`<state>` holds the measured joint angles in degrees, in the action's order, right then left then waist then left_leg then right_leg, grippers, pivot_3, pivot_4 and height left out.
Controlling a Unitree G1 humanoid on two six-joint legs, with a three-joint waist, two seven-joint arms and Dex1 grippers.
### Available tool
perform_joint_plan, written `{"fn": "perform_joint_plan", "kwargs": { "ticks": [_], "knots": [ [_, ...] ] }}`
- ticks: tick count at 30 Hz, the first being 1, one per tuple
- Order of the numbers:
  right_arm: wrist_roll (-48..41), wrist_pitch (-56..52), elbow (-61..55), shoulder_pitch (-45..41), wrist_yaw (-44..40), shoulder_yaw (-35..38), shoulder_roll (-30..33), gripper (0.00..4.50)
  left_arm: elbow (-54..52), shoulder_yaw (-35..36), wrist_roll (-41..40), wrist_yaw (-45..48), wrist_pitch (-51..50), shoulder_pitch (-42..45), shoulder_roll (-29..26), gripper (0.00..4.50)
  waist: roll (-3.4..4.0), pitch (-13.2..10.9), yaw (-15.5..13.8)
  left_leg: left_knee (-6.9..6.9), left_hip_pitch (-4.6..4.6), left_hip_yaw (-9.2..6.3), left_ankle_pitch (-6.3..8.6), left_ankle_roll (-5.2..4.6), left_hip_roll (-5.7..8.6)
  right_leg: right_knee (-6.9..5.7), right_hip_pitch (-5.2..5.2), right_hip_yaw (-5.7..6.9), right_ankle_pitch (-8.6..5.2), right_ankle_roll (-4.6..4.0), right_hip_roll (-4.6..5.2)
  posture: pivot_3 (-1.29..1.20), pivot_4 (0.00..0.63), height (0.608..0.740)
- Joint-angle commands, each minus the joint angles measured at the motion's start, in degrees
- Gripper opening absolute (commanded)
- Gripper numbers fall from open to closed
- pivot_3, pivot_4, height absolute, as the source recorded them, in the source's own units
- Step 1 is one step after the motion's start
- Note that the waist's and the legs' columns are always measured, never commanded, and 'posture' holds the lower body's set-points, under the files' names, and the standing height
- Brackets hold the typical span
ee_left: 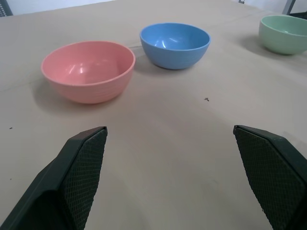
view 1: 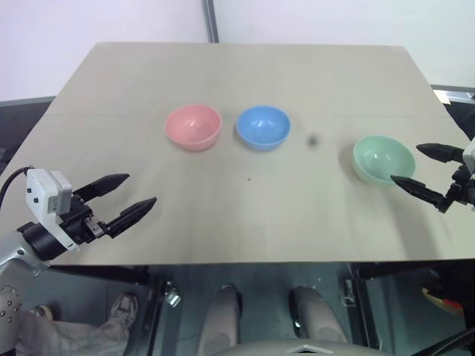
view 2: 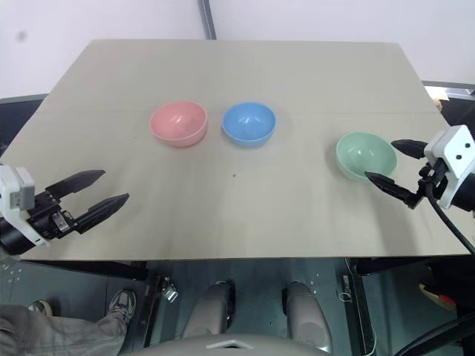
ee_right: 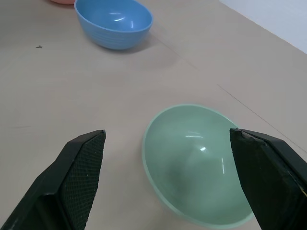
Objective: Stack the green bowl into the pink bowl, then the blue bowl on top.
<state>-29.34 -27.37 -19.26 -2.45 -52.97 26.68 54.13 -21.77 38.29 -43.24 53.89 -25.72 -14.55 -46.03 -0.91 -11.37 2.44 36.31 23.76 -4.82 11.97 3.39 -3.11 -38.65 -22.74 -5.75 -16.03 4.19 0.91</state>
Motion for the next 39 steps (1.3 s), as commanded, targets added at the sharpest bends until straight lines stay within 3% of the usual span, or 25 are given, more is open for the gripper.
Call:
{"fn": "perform_joint_plan", "kwargs": {
  "ticks": [1, 17, 19, 23, 26, 29, 35, 39],
  "knots": [
    [-0.97, -0.82, -1.16, -0.50, 0.03, 0.44, 0.51, 4.50, -1.94, 1.49, -1.26, -0.21, -0.63, 0.40, -0.80, 4.44, 0.00, 0.00, 0.00, 0.00, 0.00, 0.00, 0.00, 0.00, 0.00, 0.00, 0.00, 0.00, 0.00, 0.00, 0.00, 0.00, 0.150, 0.740],
    [-1.14, -1.40, -2.05, -1.12, 0.93, -0.12, -0.11, 4.50, -0.63, -4.62, 3.25, -3.90, -0.06, 6.87, -0.22, 4.44, 0.00, 0.00, -0.02, 0.00, 0.01, 0.00, 0.00, 0.00, 0.00, -0.01, 0.01, 0.00, 0.13, 0.05, -0.01, 0.00, 0.150, 0.740],
    [-1.04, -0.95, -2.04, -1.40, 1.11, -0.42, -0.33, 4.50, -0.74, -5.58, 5.69, -5.13, 0.71, 7.45, -0.58, 4.44, 0.00, 0.00, -0.02, 0.01, 0.00, 0.00, 0.00, 0.00, 0.00, -0.04, 0.00, 0.00, 0.13, 0.05, -0.01, 0.00, 0.150, 0.740],
    [-1.93, -0.83, -3.29, -4.11, 1.76, -3.42, -1.94, 4.50, -1.54, -10.95, 18.01, -14.16, -0.24, 10.31, -3.49, 4.44, 0.00, 0.00, 0.00, 0.01, -0.01, 0.00, 0.00, 0.00, 0.00, -0.05, 0.01, -0.01, 0.14, 0.07, -0.02, 0.00, 0.150, 0.740],
    [-2.71, -1.73, -5.31, -7.87, 3.16, -7.93, -4.39, 4.50, -0.18, -18.13, 26.04, -14.89, -1.14, 15.98, -10.22, 4.44, -0.05, -0.02, 0.04, 0.05, -0.02, -0.03, -0.01, 0.00, 0.00, -0.15, 0.00, 0.00, 0.13, 0.09, -0.04, 0.00, 0.150, 0.740],
    [-2.67, -2.35, -7.18, -11.89, 4.87, -13.45, -7.76, 4.50, 5.46, -29.43, 35.73, -11.55, 4.51, 25.73, -16.54, 4.44, -0.01, -0.04, -0.09, 0.05, -0.03, -0.07, -0.01, 0.01, 0.01, -0.17, -0.01, 0.02, 0.11, 0.11, -0.07, 0.00, 0.150, 0.740],
    [-2.77, -3.43, -10.98, -15.76, 6.46, -20.39, -12.22, 4.50, 20.61, -48.05, 49.72, -5.73, 9.10, 48.39, -14.22, 4.44, 0.02, -0.04, -0.10, 0.01, 0.14, -0.06, -0.01, 0.00, 0.07, -0.16, -0.09, 0.02, 0.23, -0.02, -0.04, 0.00, 0.150, 0.740],
    [-2.45, -3.46, -12.73, -16.27, 6.88, -22.46, -12.88, 4.50, 28.64, -54.94, 55.50, -1.71, 12.62, 56.37, -11.34, 4.44, 0.02, -0.04, 0.02, -0.01, 0.44, -0.08, -0.01, 0.00, 0.06, -0.21, -0.42, 0.04, 0.23, -0.03, -0.05, 0.00, 0.150, 0.740]
  ]
}}
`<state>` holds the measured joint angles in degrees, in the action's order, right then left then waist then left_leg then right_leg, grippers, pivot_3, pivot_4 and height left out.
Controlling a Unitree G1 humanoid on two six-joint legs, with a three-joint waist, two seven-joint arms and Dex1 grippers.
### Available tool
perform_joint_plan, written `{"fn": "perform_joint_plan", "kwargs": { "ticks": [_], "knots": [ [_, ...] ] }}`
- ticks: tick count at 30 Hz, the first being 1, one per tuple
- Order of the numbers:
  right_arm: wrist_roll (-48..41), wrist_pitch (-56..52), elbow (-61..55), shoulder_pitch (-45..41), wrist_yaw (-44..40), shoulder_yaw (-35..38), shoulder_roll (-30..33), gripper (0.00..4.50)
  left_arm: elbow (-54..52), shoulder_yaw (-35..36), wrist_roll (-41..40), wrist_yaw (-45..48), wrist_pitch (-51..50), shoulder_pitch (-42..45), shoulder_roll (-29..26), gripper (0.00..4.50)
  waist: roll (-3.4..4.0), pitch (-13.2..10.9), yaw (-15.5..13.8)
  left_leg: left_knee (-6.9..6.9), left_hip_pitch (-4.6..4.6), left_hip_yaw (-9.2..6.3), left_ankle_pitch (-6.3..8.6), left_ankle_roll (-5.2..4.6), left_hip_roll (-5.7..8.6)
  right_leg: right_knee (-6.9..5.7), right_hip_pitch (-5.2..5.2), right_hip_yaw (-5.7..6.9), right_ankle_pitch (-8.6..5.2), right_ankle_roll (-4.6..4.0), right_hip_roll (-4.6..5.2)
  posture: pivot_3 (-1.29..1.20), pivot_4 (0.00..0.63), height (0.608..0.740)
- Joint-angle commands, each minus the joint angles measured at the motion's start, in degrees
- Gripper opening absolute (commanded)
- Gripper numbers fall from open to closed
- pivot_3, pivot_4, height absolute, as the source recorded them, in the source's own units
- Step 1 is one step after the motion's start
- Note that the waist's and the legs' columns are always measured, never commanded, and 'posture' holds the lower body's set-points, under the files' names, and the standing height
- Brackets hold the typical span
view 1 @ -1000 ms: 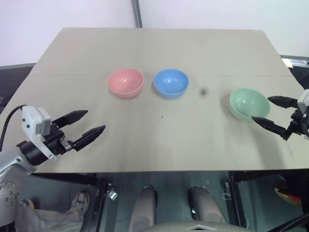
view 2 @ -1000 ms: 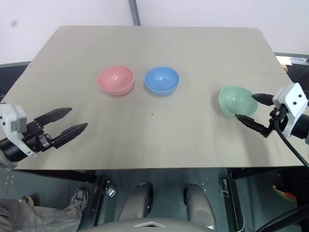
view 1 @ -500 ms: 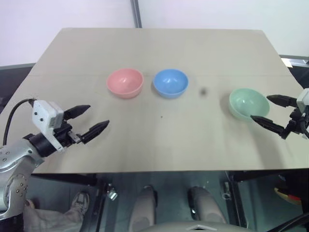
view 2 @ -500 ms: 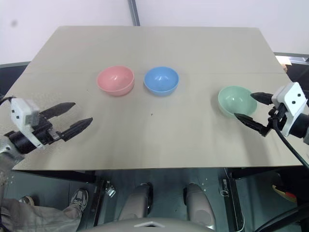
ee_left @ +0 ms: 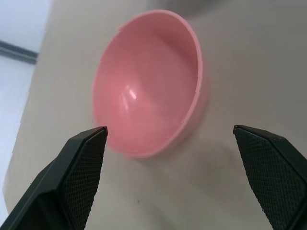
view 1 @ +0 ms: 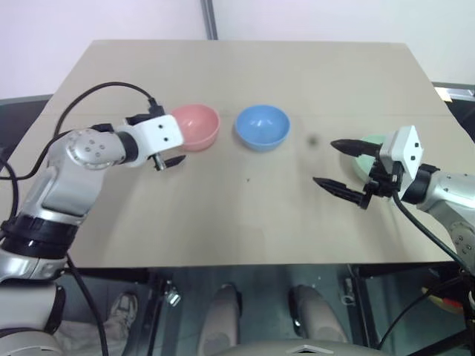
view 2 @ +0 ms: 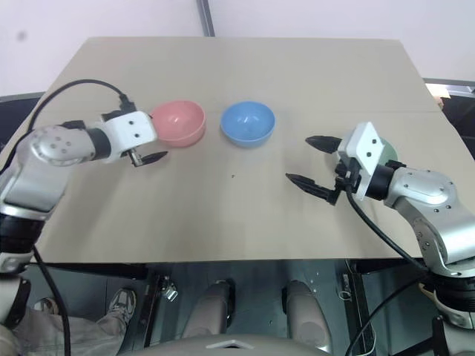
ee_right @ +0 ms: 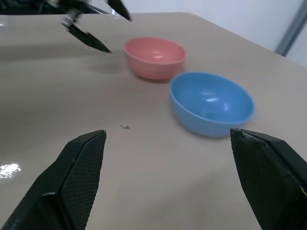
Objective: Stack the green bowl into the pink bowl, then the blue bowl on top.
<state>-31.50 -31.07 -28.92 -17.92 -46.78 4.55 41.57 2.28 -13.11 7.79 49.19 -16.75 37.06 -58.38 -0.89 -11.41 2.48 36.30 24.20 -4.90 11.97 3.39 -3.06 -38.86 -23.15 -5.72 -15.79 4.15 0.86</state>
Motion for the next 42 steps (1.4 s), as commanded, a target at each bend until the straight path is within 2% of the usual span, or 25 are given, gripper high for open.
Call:
{"fn": "perform_joint_plan", "kwargs": {
  "ticks": [1, 5, 9, 12, 13, 15, 19, 24, 26, 30, 33, 37, 42],
  "knots": [
    [-0.20, 0.40, -3.35, -0.86, 0.85, -0.64, -0.50, 4.50, 6.78, -5.05, 5.74, 3.39, 4.54, 6.78, 2.61, 4.44, 0.00, 0.00, -0.01, 0.00, 0.07, -0.04, 0.00, 0.00, 0.00, -0.02, -0.04, 0.04, 0.00, 0.00, 0.00, 0.00, 0.150, 0.740],
    [-0.03, 0.19, -4.91, -0.25, 2.21, -0.89, -0.68, 4.50, 15.57, -10.42, 10.94, 4.85, 10.04, 13.07, 8.22, 4.44, 0.00, 0.00, -0.32, 0.11, 0.21, -0.15, -0.01, 0.00, 0.01, -0.04, -0.08, 0.16, 0.01, 0.01, 0.01, 0.00, 0.150, 0.740],
    [0.06, 0.12, -6.36, 1.67, 3.16, 0.33, -0.16, 4.50, 20.05, -11.54, 12.64, 6.89, 15.50, 15.21, 9.71, 2.81, 0.00, 0.00, 0.00, 0.22, 0.40, -0.19, -0.01, 0.00, 0.04, -0.07, -0.19, 0.18, 0.02, 0.02, 0.03, 0.00, 0.150, 0.740],
    [-0.05, 0.18, -6.99, 2.78, 3.76, 1.08, 0.13, 4.50, 21.03, -11.00, 13.02, 8.12, 17.09, 15.71, 10.07, 1.21, 0.00, 0.00, 0.03, 0.19, 0.46, -0.21, -0.01, 0.00, 0.02, -0.16, -0.29, 0.18, 0.02, 0.01, 0.01, 0.00, 0.150, 0.740],
    [0.02, 0.38, -7.01, 3.15, 3.93, 1.21, 0.15, 4.50, 20.73, -10.62, 12.62, 9.10, 17.52, 15.64, 9.89, 0.55, 0.00, 0.00, 0.01, 0.19, 0.46, -0.23, -0.01, 0.00, 0.02, -0.16, -0.29, 0.20, 0.02, 0.01, 0.01, 0.00, 0.150, 0.740],
    [0.30, 0.87, -6.97, 3.75, 4.18, 1.19, 0.21, 4.50, 19.82, -9.68, 11.53, 11.02, 18.15, 15.31, 9.30, 0.10, 0.00, 0.00, -0.04, 0.21, 0.47, -0.23, -0.01, 0.00, 0.03, -0.16, -0.28, 0.20, 0.02, 0.01, 0.03, 0.00, 0.150, 0.740],
    [0.41, 1.13, -7.24, 4.51, 4.76, 1.84, 0.21, 4.50, 7.88, -3.68, 0.73, 20.42, 18.54, 9.72, 4.82, 0.10, 0.01, 0.00, 0.25, 0.23, 0.50, -0.22, -0.01, 0.00, 0.02, -0.16, -0.29, 0.19, 0.02, 0.01, 0.03, 0.00, 0.150, 0.740],
    [1.74, 2.64, -6.45, 6.35, 4.98, 2.86, 0.30, 4.50, -13.54, 5.02, -12.94, 29.38, 17.77, -8.61, -4.83, 0.10, 0.04, 0.02, 0.50, 0.13, 0.45, -0.18, -0.01, 0.00, -0.04, -0.12, -0.30, 0.17, 0.02, 0.00, 0.04, 0.00, 0.150, 0.740],
    [1.90, 2.81, -6.37, 6.63, 5.44, 3.02, -0.05, 4.50, -19.26, 7.23, -15.55, 30.15, 16.70, -13.63, -6.81, 0.10, 0.04, 0.00, 0.28, 0.12, 0.44, -0.18, -0.01, 0.00, -0.03, -0.14, -0.28, 0.18, 0.02, -0.01, 0.05, 0.00, 0.150, 0.740],
    [2.20, 2.79, -6.55, 6.92, 5.79, 2.64, -0.41, 4.50, -22.77, 3.83, -13.78, 27.59, 14.39, -12.44, -3.13, 0.10, 0.04, 0.00, -1.13, 0.38, 0.45, -0.24, -0.03, -0.02, -0.03, -0.25, -0.22, 0.29, 0.01, 0.01, 0.02, 0.00, 0.150, 0.740],
    [2.15, 2.36, -7.43, 7.41, 6.01, 3.02, 0.11, 4.50, -20.18, -1.09, -8.48, 26.26, 16.14, -8.78, 1.32, 0.10, 0.03, 0.01, -1.38, 0.78, 0.22, -0.22, -0.02, -0.03, -0.03, -0.25, 0.15, 0.28, -0.10, 0.22, 0.01, 0.00, 0.150, 0.740],
    [2.01, 1.92, -8.16, 8.23, 6.84, 4.26, 0.53, 4.50, -15.95, -3.80, -3.20, 23.88, 16.55, -4.32, 5.25, 0.10, 0.03, 0.01, -1.29, 0.86, 0.23, -0.19, -0.02, -0.04, -0.04, -0.25, 0.17, 0.23, 0.07, 0.12, -0.02, 0.00, 0.150, 0.740],
    [1.69, 1.20, -9.41, 8.64, 8.03, 4.40, 0.34, 4.50, -12.92, -5.98, -1.30, 23.62, 18.12, -1.71, 8.82, 0.10, 0.03, 0.01, -1.07, 0.82, 0.31, -0.21, -0.01, -0.05, -0.03, -0.26, 0.10, 0.23, 0.07, 0.11, -0.02, 0.00, 0.150, 0.740]
  ]
}}
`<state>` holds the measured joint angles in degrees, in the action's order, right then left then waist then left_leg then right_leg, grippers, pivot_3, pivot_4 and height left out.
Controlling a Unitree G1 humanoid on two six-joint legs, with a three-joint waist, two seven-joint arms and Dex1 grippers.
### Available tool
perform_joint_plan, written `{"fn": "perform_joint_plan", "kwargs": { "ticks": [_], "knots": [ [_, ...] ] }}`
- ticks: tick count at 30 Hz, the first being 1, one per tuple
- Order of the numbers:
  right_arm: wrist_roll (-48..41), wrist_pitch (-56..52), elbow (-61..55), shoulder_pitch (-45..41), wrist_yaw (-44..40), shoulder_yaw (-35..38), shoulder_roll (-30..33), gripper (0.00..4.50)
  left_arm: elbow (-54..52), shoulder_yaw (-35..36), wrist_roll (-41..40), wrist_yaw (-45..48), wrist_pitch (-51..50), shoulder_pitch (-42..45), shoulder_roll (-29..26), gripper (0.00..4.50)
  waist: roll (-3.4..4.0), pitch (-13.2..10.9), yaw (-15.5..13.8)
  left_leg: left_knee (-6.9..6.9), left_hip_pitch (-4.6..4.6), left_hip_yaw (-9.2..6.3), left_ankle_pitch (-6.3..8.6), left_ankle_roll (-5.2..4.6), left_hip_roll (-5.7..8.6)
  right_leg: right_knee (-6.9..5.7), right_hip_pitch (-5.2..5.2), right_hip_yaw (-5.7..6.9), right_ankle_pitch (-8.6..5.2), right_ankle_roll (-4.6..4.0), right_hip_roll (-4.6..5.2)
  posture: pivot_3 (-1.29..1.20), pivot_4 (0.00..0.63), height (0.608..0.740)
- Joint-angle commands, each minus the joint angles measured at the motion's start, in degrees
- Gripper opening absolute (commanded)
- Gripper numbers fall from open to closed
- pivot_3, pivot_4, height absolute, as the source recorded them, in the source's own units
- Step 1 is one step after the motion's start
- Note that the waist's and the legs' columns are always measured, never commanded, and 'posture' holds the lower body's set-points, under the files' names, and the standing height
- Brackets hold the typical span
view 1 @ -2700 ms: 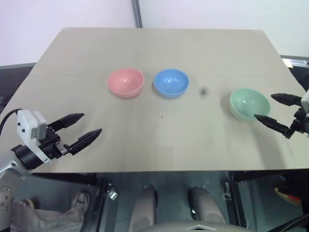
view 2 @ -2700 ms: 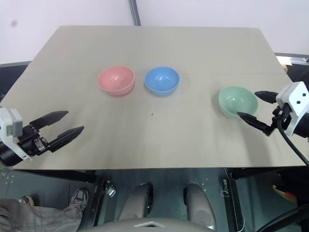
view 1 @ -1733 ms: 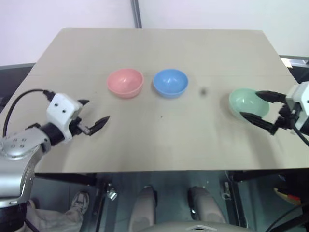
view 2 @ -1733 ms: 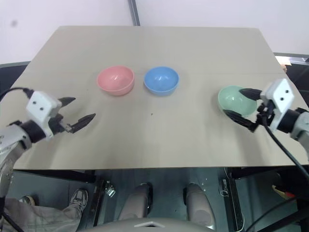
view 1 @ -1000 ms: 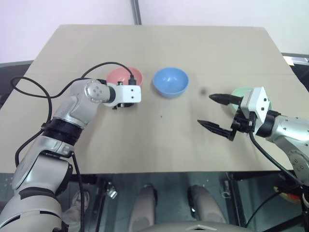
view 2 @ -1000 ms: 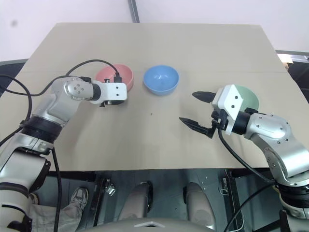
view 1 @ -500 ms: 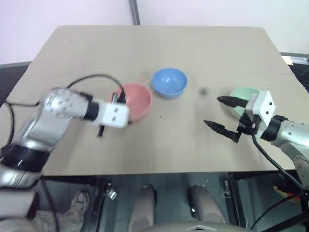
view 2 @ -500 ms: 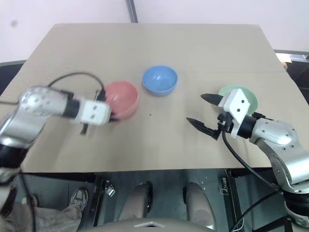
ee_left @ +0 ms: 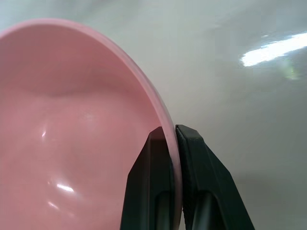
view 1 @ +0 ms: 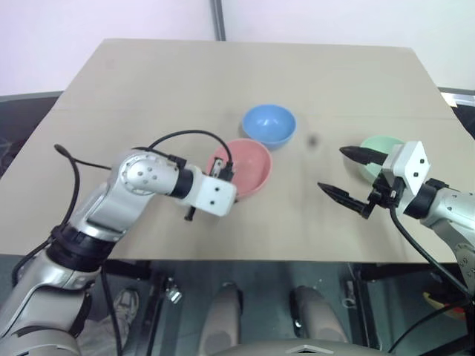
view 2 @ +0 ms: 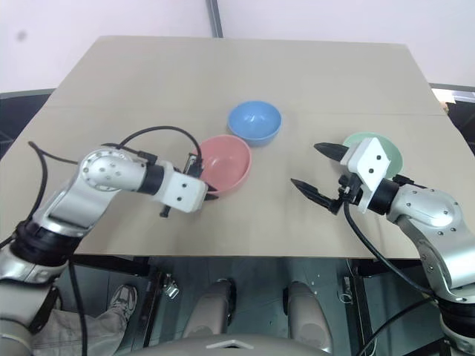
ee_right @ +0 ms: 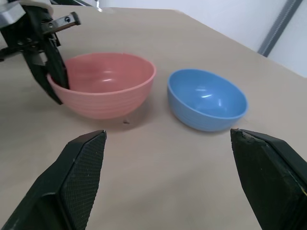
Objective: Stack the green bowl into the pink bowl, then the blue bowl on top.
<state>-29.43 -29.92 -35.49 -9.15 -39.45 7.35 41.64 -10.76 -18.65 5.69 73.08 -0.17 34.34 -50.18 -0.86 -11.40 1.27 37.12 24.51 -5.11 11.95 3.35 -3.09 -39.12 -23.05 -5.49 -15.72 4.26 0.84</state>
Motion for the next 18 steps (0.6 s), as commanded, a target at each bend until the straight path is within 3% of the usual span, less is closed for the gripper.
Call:
{"fn": "perform_joint_plan", "kwargs": {
  "ticks": [1, 9, 18],
  "knots": [
    [-0.39, -0.01, -2.84, -0.19, 0.69, 1.56, 0.41, 4.50, 0.34, -0.66, 0.73, 0.06, 2.39, 1.10, 0.90, 0.40, 0.00, 0.00, 0.27, 0.00, 0.02, 0.00, 0.00, 0.00, 0.00, 0.01, 0.00, 0.00, 0.00, 0.00, 0.00, 0.00, 0.150, 0.740],
    [0.16, 0.08, -1.58, -1.82, 0.33, 0.55, 0.59, 4.50, -3.88, 3.04, -6.52, 1.61, -0.89, 0.12, 1.23, 3.64, 0.00, 0.00, 0.93, 0.03, 0.02, -0.01, 0.00, -0.01, 0.00, -0.02, 0.00, 0.01, 0.00, 0.00, 0.01, 0.00, 0.150, 0.740],
    [9.47, -0.61, 10.37, -8.77, 1.74, -5.50, 1.67, 4.50, -12.03, 19.16, -21.62, -0.32, -21.10, -3.94, -5.62, 3.64, 0.01, -0.01, 1.27, 0.04, -0.04, -0.01, 0.00, -0.01, -0.02, -0.11, -0.01, 0.00, -0.01, 0.00, 0.00, 0.00, 0.150, 0.740]
  ]
}}
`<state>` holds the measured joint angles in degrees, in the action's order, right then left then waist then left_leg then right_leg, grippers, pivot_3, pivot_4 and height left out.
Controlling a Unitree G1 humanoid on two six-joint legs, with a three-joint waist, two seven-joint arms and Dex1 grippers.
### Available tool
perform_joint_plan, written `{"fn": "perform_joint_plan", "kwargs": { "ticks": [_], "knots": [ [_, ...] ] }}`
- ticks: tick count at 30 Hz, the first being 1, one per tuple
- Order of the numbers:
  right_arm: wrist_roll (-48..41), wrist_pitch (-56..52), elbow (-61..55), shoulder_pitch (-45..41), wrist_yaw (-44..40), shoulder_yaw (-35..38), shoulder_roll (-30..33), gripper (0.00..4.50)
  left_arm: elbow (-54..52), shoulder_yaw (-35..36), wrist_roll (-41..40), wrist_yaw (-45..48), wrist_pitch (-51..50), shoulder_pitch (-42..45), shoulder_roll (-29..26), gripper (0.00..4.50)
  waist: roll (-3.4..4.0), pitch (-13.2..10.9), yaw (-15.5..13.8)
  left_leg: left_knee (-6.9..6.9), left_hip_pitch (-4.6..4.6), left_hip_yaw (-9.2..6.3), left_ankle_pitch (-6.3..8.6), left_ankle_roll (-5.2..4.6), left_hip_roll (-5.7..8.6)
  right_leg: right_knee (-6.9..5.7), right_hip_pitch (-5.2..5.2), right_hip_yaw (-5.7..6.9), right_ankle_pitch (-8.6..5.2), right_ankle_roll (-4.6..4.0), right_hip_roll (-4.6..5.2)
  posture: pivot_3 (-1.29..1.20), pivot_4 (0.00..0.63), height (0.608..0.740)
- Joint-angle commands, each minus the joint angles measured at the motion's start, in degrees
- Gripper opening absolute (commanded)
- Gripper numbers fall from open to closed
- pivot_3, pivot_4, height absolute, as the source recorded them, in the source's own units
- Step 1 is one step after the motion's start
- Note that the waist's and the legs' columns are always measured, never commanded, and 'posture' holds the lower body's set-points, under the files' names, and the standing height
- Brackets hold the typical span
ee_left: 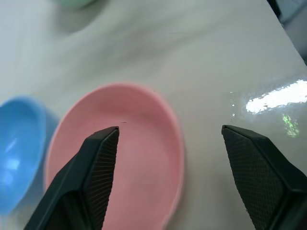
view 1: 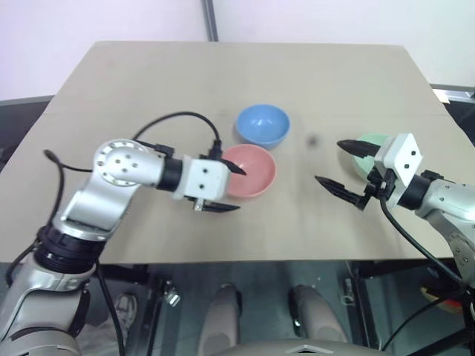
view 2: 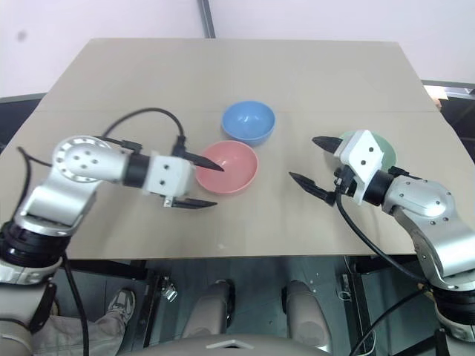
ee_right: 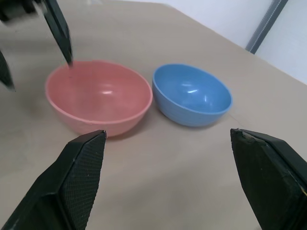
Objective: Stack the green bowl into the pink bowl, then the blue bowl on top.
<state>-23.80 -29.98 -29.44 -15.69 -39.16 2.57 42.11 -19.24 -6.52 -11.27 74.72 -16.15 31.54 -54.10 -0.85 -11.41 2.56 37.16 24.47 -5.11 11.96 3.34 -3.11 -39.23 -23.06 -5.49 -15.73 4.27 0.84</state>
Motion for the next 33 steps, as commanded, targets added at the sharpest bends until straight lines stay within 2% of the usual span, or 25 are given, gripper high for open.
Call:
{"fn": "perform_joint_plan", "kwargs": {
  "ticks": [1, 3, 4, 7, 9, 11, 13, 15, 17, 18, 20, 24, 29, 33],
  "knots": [
    [4.65, -1.60, 6.14, -2.73, 1.92, -1.00, 1.33, 4.50, -4.42, 9.29, -6.02, -3.61, -7.27, -1.64, -1.61, 3.64, 0.00, 0.00, -0.10, 0.01, 0.00, 0.01, 0.00, 0.00, 0.00, 0.00, 0.00, 0.00, 0.00, 0.00, 0.01, 0.00, 0.150, 0.740],
    [6.02, -2.18, 9.59, -3.77, 2.66, -1.22, 0.93, 4.50, -6.05, 12.89, -10.83, -6.70, -15.04, -1.75, -0.94, 3.64, -0.01, 0.00, -0.35, 0.01, 0.01, -0.01, 0.00, 0.00, 0.01, 0.00, 0.00, 0.02, 0.00, 0.00, 0.02, 0.00, 0.150, 0.740],
    [6.57, -2.32, 11.11, -4.39, 3.03, -1.28, 0.58, 4.50, -6.11, 15.41, -15.13, -9.21, -17.73, -1.55, 1.78, 3.64, -0.01, 0.00, -0.38, 0.01, 0.03, -0.02, 0.00, 0.00, 0.01, 0.00, 0.00, 0.03, 0.00, 0.00, 0.02, 0.00, 0.150, 0.740],
    [8.26, -0.81, 14.17, -6.15, 2.44, -2.09, 0.21, 4.50, -6.18, 21.30, -19.98, -15.08, -15.86, -3.73, 8.68, 3.64, 0.00, 0.00, -0.23, 0.03, 0.04, -0.01, 0.00, 0.00, 0.03, 0.01, 0.00, 0.03, 0.00, 0.00, 0.05, 0.00, 0.150, 0.740],
    [8.54, 1.51, 15.08, -7.61, 1.07, -2.85, -0.65, 4.50, -6.76, 23.47, -21.29, -17.45, -17.00, -6.54, 10.02, 3.64, 0.00, 0.00, 0.18, 0.03, 0.03, 0.00, 0.00, 0.00, 0.03, -0.01, 0.00, 0.01, 0.01, 0.00, 0.04, 0.00, 0.150, 0.740],
    [8.51, 3.83, 15.78, -9.65, -0.69, -4.28, -2.07, 4.50, -6.77, 25.08, -22.33, -19.89, -18.90, -9.31, 10.10, 3.64, 0.01, 0.00, 0.64, -0.04, -0.05, 0.01, 0.00, 0.00, 0.00, -0.08, -0.01, 0.00, 0.01, -0.01, 0.02, 0.00, 0.150, 0.740],
    [10.35, 6.08, 18.68, -12.44, -2.00, -6.87, -3.37, 4.50, -5.17, 26.08, -21.01, -20.27, -15.86, -12.10, 10.23, 3.64, 0.02, -0.01, 1.04, -0.06, -0.15, 0.01, 0.00, 0.00, 0.00, -0.20, -0.02, -0.03, 0.01, -0.01, 0.01, 0.00, 0.150, 0.740],
    [12.70, 8.40, 23.31, -16.12, -2.55, -9.61, -5.45, 4.50, -3.86, 26.55, -19.14, -22.96, -15.40, -13.84, 10.22, 3.64, 0.01, -0.01, 1.16, -0.06, -0.22, 0.03, 0.00, 0.00, 0.00, -0.25, 0.02, -0.04, 0.01, -0.01, 0.01, 0.00, 0.150, 0.740],
    [15.10, 11.70, 28.64, -19.94, -2.27, -11.79, -8.29, 4.50, -4.07, 27.16, -20.75, -22.93, -17.03, -15.43, 9.44, 3.64, 0.01, -0.01, 1.23, -0.05, -0.33, 0.05, 0.00, 0.01, 0.01, -0.26, 0.10, -0.06, 0.00, -0.01, 0.01, 0.00, 0.150, 0.740],
    [16.49, 13.79, 31.42, -21.72, -2.29, -12.96, -9.65, 4.50, -4.43, 27.46, -21.48, -22.64, -17.31, -16.11, 9.05, 4.06, 0.00, -0.01, 1.21, -0.06, -0.35, 0.05, 0.00, 0.01, 0.01, -0.27, 0.10, -0.07, 0.00, -0.01, 0.01, 0.00, 0.150, 0.740],
    [18.93, 18.02, 37.42, -25.25, -2.52, -14.98, -12.41, 4.50, -5.66, 28.16, -22.47, -23.54, -18.09, -16.95, 9.00, 4.45, 0.00, -0.01, 1.29, -0.06, -0.37, 0.05, 0.00, 0.01, 0.01, -0.27, 0.12, -0.07, 0.00, -0.02, 0.01, 0.00, 0.150, 0.740],
    [21.25, 24.85, 47.69, -31.11, -3.89, -16.12, -16.26, 4.50, -8.64, 29.38, -22.80, -25.29, -18.56, -19.28, 8.11, 4.45, 0.01, -0.02, 1.24, -0.13, -0.37, 0.08, 0.00, 0.02, 0.03, -0.27, 0.10, -0.09, 0.01, -0.03, 0.04, 0.00, 0.150, 0.740],
    [22.01, 28.13, 52.36, -32.44, -4.64, -14.93, -16.44, 4.50, -12.10, 33.70, -27.62, -22.87, -18.98, -25.01, 7.11, 4.45, 0.01, -0.02, 1.14, -0.43, -0.37, 0.08, 0.00, 0.02, 0.04, -0.13, 0.05, -0.08, 0.01, -0.04, 0.07, 0.00, 0.150, 0.740],
    [21.82, 22.73, 47.15, -30.05, -3.38, -12.05, -13.51, 4.50, -13.10, 35.62, -29.51, -23.35, -18.61, -26.80, 6.58, 4.45, 0.02, -0.03, 0.93, -0.54, -0.37, 0.07, -0.01, 0.03, 0.03, -0.13, 0.00, -0.07, 0.00, -0.05, 0.07, 0.00, 0.150, 0.740]
  ]
}}
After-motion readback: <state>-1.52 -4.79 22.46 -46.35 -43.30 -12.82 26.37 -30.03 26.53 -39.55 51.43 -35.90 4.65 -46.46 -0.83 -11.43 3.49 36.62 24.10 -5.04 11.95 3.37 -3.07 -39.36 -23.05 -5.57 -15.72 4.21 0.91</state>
